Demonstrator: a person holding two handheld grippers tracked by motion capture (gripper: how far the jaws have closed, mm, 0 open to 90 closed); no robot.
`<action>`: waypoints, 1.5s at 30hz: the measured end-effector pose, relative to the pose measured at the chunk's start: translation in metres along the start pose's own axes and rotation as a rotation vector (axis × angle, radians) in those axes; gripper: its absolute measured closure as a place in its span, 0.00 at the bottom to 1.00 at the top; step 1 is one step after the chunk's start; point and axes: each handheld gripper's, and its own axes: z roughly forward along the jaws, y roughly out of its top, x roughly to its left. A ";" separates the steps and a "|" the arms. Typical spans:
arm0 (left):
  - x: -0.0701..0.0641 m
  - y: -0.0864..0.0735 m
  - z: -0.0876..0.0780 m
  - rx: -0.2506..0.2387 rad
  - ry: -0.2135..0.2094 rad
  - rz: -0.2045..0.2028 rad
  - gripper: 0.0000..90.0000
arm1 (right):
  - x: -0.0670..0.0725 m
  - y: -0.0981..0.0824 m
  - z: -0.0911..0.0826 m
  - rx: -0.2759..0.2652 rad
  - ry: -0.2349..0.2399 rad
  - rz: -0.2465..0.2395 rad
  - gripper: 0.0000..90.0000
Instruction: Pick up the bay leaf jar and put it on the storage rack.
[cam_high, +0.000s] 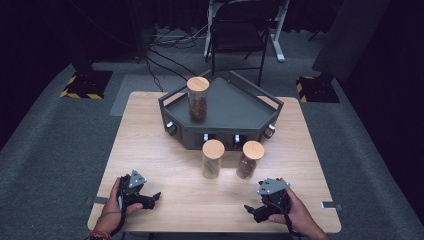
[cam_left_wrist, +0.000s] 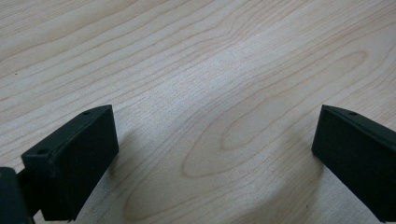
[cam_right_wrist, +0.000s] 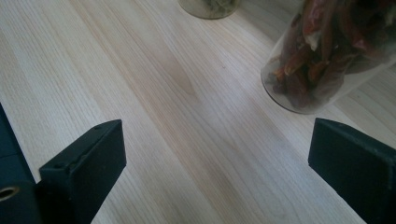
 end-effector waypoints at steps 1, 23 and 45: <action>0.000 0.000 0.000 0.000 0.000 0.000 0.00 | 0.001 0.002 0.001 -0.005 0.000 -0.002 0.05; 0.000 0.000 0.000 0.000 0.000 0.000 0.00 | 0.021 0.033 0.025 -0.014 -0.008 0.013 0.05; 0.000 0.000 0.000 0.000 0.000 0.000 0.00 | 0.026 0.064 0.040 -0.032 -0.031 0.026 0.05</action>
